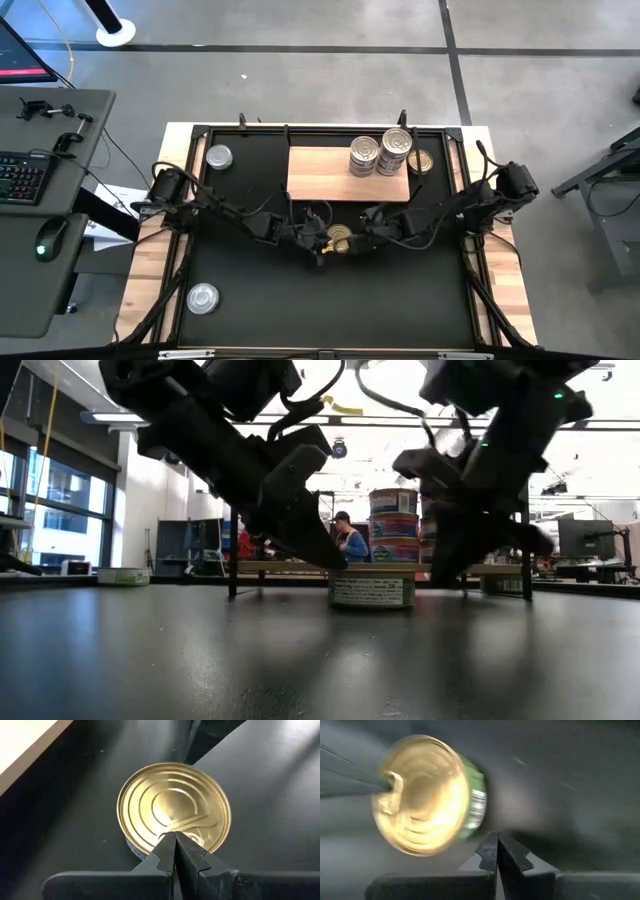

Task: Stack canned seafood by type on shelf
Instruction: Put the green tuna can on the shelf

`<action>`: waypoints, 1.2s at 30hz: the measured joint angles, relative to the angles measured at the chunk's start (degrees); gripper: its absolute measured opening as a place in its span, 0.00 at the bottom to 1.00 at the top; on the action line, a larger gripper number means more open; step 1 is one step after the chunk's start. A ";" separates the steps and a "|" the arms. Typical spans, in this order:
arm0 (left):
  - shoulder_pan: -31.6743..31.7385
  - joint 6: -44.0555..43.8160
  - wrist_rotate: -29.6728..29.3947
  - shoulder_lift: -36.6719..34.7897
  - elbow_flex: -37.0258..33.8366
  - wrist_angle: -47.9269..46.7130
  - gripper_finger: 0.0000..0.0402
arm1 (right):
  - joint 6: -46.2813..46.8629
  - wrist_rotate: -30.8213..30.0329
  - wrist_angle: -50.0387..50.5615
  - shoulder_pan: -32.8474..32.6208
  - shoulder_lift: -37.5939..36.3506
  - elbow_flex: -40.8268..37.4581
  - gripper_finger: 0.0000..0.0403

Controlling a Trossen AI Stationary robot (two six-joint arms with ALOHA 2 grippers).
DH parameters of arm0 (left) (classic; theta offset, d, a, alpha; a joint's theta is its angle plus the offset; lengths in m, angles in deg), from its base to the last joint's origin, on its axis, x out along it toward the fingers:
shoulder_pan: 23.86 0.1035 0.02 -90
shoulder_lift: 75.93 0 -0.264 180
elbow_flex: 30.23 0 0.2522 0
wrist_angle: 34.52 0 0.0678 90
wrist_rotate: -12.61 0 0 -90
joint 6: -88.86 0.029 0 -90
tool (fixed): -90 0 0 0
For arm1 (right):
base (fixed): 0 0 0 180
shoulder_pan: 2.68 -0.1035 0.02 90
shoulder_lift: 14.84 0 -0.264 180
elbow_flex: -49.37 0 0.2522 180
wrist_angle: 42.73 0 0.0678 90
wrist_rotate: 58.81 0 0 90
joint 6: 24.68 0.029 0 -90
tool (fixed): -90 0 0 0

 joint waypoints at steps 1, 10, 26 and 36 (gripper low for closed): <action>-0.26 -0.03 -0.02 -0.06 0.01 -0.29 0.00 | -0.43 0.64 -1.71 0.51 -0.01 -0.13 0.00; -2.41 -0.12 -1.67 -0.20 0.03 -2.78 0.00 | -1.19 1.84 -7.90 -0.12 0.00 -0.16 0.00; -4.78 -3.58 -0.61 0.10 0.00 -5.60 0.00 | 1.19 -2.58 -24.39 -5.98 -0.06 0.04 0.00; -4.75 -3.07 2.05 -0.87 -0.06 -12.87 0.00 | -7.47 -2.75 -32.08 -4.54 -0.69 -0.05 0.00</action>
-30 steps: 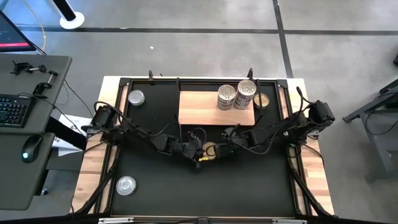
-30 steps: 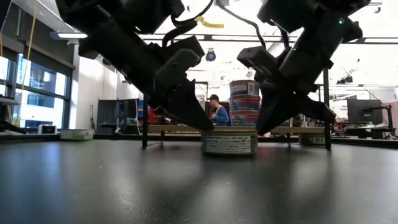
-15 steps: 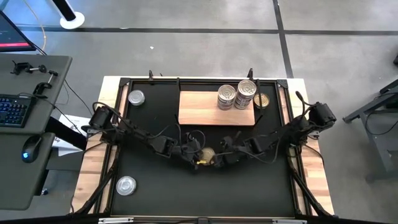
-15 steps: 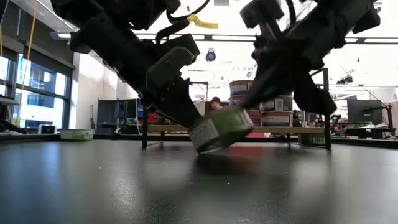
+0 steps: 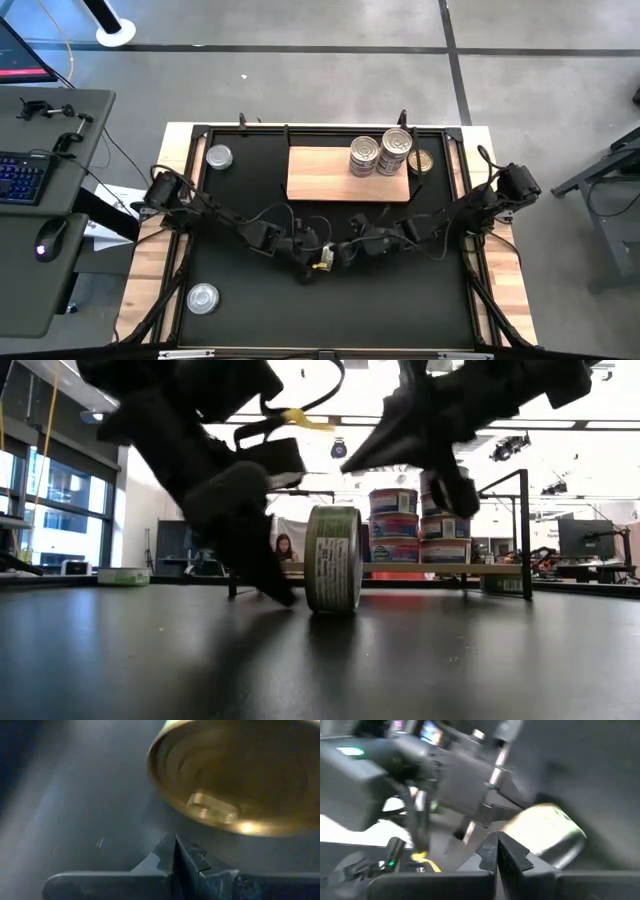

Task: Stack canned seafood by type on shelf
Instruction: Put the green tuna can on the shelf

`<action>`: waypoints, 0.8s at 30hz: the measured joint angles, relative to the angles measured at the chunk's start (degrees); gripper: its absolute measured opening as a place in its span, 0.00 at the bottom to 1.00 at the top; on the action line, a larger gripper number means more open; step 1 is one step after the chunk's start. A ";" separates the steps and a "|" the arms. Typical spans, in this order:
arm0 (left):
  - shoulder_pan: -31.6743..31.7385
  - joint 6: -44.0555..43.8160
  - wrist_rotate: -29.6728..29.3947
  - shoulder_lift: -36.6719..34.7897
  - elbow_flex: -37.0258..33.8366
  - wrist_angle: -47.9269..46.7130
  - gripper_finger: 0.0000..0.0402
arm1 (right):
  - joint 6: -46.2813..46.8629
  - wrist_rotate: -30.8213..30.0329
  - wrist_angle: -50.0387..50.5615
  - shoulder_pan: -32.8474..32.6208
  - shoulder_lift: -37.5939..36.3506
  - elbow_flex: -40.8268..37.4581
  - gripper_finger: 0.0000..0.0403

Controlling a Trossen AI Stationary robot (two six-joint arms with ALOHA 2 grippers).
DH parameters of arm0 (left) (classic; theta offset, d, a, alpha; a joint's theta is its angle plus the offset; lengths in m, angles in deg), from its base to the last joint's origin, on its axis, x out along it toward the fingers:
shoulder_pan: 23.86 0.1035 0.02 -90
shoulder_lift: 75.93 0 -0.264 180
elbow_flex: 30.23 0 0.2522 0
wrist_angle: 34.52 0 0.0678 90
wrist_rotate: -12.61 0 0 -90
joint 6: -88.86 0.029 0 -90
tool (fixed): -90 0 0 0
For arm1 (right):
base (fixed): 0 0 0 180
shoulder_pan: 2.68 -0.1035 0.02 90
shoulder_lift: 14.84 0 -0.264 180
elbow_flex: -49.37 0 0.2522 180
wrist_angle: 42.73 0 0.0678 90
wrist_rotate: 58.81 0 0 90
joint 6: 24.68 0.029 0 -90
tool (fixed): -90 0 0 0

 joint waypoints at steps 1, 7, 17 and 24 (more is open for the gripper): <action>-0.03 0.00 -0.02 -0.94 -0.02 -2.80 0.00 | -1.56 0.05 -1.63 0.24 -0.42 0.00 0.00; -1.15 0.11 -2.11 -9.48 -1.05 -15.11 0.00 | -13.35 6.44 -8.64 1.55 -2.36 1.79 0.00; -7.28 -10.01 -6.94 -33.49 -12.09 -9.94 0.00 | -55.25 22.62 28.26 2.91 1.95 28.22 0.00; -12.25 -17.38 -10.97 -41.18 -14.09 -10.05 0.00 | -71.33 23.50 46.70 3.55 6.66 41.29 0.02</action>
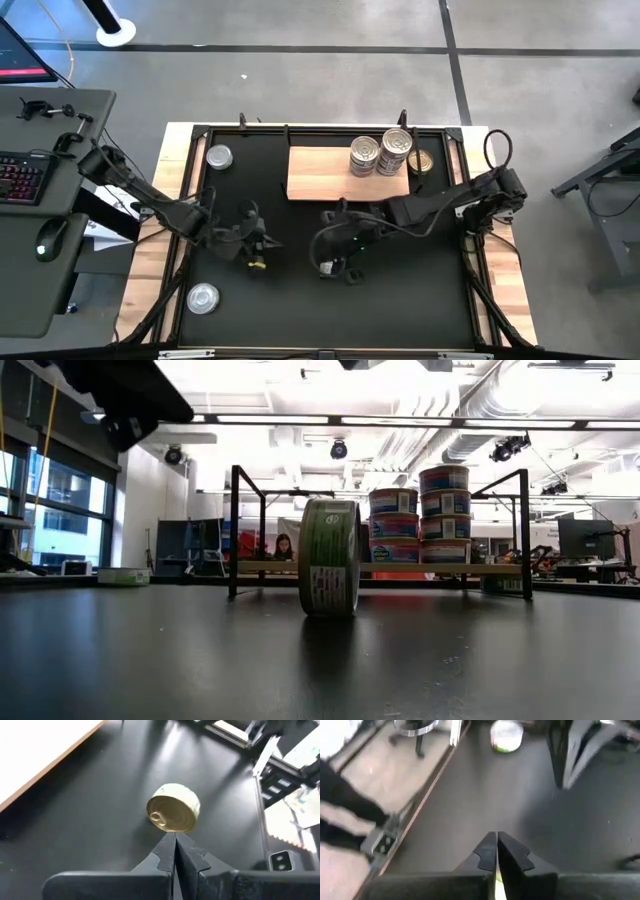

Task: Stack canned seafood by type on shelf
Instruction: Put the green tuna can on the shelf

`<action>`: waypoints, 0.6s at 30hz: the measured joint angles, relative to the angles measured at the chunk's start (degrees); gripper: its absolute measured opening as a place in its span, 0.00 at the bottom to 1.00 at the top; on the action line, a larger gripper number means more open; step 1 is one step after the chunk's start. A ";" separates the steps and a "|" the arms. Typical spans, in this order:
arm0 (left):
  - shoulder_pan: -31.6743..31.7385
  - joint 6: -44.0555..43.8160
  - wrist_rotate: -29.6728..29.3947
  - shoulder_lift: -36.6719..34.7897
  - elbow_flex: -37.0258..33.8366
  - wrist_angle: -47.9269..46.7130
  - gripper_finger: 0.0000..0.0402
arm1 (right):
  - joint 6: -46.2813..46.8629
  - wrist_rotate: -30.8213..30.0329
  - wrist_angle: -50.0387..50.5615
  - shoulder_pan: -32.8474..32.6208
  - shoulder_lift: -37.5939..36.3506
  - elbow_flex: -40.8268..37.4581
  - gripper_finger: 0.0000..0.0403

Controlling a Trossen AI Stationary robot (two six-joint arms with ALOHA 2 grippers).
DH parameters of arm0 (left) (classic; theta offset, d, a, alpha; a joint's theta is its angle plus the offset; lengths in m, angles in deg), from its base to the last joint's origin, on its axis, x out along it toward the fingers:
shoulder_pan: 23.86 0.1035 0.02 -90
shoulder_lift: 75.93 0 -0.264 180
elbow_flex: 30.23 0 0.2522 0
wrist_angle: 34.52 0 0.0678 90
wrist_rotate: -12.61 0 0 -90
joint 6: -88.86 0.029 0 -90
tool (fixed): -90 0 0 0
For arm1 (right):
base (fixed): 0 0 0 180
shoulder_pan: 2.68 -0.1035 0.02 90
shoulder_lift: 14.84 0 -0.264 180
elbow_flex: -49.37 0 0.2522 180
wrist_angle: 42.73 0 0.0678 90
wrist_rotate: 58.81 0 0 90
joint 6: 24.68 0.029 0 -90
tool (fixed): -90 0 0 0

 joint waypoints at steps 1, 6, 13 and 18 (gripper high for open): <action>-0.52 -0.63 -0.50 -0.06 0.04 0.06 0.00 | -1.14 1.10 2.57 0.29 0.93 1.70 0.04; -2.49 -4.39 -1.46 1.64 0.01 0.15 0.00 | -10.88 4.51 11.02 0.67 6.96 8.03 0.21; -5.55 -7.38 -3.64 4.26 0.02 5.84 0.00 | -24.33 -4.32 21.26 -1.40 16.00 14.79 0.54; -8.84 -3.07 -11.41 4.00 0.09 13.78 0.00 | -39.34 -15.77 27.42 -4.11 19.96 17.92 0.64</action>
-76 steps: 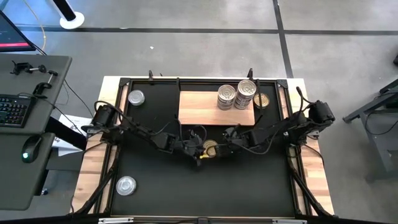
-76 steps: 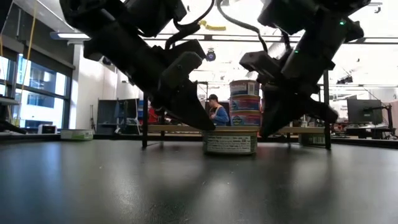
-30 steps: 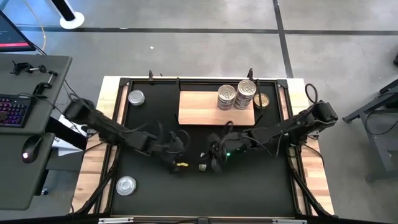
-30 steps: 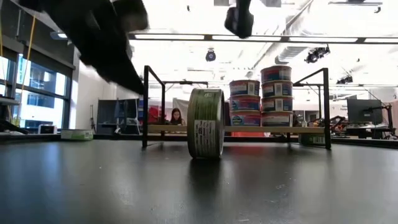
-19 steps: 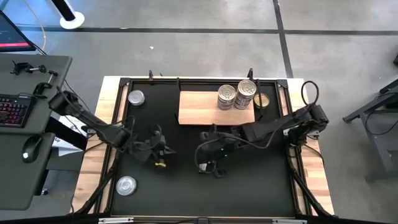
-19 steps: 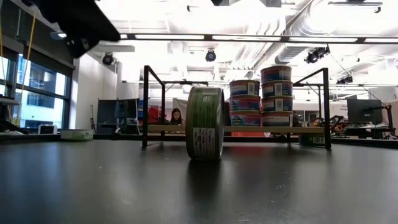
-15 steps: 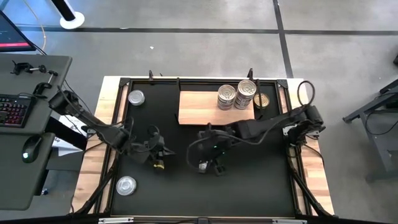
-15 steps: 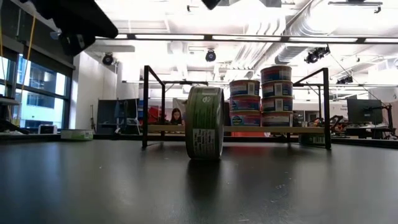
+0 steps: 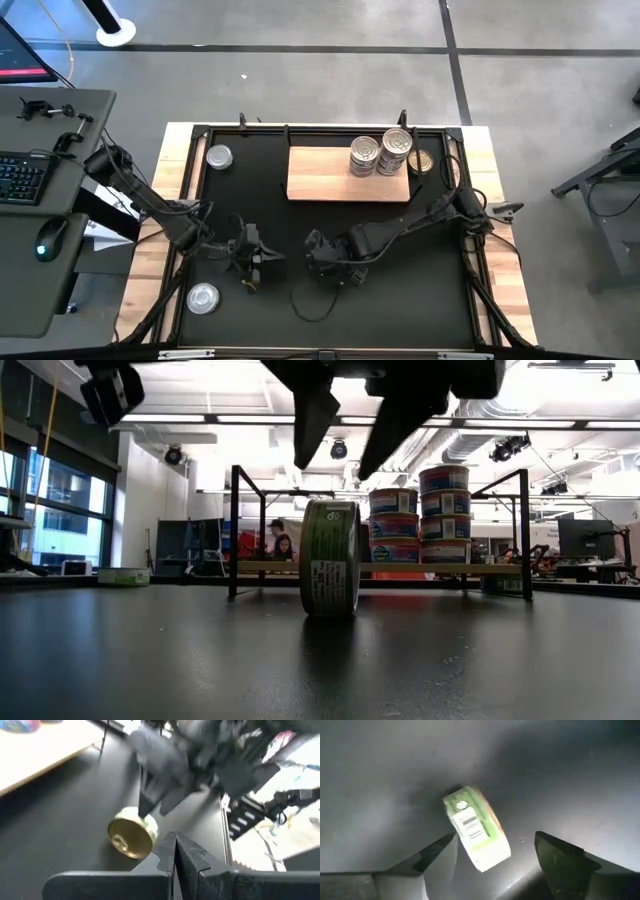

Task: Stack canned seafood by type on shelf
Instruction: Put the green tuna can on the shelf

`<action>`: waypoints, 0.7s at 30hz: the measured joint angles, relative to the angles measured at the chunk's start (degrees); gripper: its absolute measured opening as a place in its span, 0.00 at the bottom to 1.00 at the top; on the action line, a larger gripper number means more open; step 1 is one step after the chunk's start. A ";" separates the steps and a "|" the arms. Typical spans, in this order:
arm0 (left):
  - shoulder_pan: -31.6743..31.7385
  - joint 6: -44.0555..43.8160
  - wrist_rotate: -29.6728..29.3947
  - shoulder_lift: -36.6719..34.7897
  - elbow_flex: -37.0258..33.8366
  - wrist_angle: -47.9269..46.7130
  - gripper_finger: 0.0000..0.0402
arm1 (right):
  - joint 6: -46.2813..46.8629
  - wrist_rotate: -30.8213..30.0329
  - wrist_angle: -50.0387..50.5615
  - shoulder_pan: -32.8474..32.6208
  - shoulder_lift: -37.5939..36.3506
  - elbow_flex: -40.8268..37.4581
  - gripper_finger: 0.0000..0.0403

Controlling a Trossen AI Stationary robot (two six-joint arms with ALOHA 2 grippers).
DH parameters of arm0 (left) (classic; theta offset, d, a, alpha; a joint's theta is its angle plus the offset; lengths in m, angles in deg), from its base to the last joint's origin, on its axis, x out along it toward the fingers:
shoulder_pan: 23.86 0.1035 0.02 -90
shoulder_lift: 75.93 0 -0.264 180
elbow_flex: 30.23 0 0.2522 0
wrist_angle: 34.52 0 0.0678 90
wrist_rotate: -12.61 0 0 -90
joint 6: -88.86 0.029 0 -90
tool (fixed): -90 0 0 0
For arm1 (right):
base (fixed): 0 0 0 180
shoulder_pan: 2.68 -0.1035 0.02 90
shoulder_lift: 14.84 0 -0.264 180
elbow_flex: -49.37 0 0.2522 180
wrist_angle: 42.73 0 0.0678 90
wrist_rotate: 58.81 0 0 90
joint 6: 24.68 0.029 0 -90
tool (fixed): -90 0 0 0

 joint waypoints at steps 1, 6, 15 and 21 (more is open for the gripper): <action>-0.45 0.38 -1.18 -0.03 0.00 0.64 0.00 | -1.51 -0.11 0.38 -0.29 0.37 0.13 0.64; -1.47 0.56 -2.54 -0.03 0.00 0.23 0.00 | -5.65 1.36 1.18 -0.49 0.61 -0.08 0.65; -1.51 0.54 -2.69 -0.03 0.00 -0.77 0.00 | -9.60 2.74 2.01 1.18 2.54 -0.12 0.64; -1.50 0.05 -2.67 -0.03 0.00 -0.85 0.00 | -9.87 2.83 0.58 1.14 5.80 -0.22 0.63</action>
